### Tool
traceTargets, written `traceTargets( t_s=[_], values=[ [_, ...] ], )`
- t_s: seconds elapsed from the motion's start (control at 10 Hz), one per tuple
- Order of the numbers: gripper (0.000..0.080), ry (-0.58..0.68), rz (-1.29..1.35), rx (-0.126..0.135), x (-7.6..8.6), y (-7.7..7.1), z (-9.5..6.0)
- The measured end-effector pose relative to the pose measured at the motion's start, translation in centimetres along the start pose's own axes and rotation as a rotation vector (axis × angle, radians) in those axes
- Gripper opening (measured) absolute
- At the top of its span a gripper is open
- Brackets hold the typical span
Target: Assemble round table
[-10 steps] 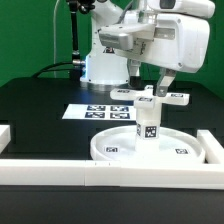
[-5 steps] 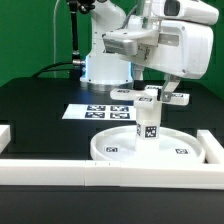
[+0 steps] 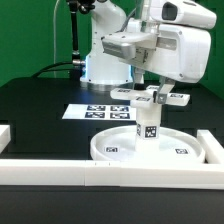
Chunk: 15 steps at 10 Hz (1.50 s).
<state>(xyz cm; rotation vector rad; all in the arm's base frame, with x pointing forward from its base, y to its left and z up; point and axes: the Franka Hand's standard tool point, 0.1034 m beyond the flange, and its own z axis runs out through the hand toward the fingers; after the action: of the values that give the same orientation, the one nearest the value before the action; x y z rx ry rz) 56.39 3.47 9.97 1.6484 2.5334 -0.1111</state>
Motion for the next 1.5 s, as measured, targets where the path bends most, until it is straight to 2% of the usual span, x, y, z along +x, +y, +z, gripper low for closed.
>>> traceTargets(
  t_s=[0.4, 0.6, 0.9, 1.2, 1.5],
  values=[
    [0.0443, 0.0, 0.012, 0.0, -0.1, 0.0, 0.0],
    [0.0443, 0.003, 0.092, 0.006, -0.8, -0.3, 0.1],
    [0.0445, 0.007, 0.476, 0.029, -1.1, -0.7, 0.2],
    [0.0445, 0.006, 0.769, 0.028, 0.6, 0.0, -0.3],
    [0.0445, -0.006, 0.982, 0.057, 1.0, -0.3, -0.5]
  ],
)
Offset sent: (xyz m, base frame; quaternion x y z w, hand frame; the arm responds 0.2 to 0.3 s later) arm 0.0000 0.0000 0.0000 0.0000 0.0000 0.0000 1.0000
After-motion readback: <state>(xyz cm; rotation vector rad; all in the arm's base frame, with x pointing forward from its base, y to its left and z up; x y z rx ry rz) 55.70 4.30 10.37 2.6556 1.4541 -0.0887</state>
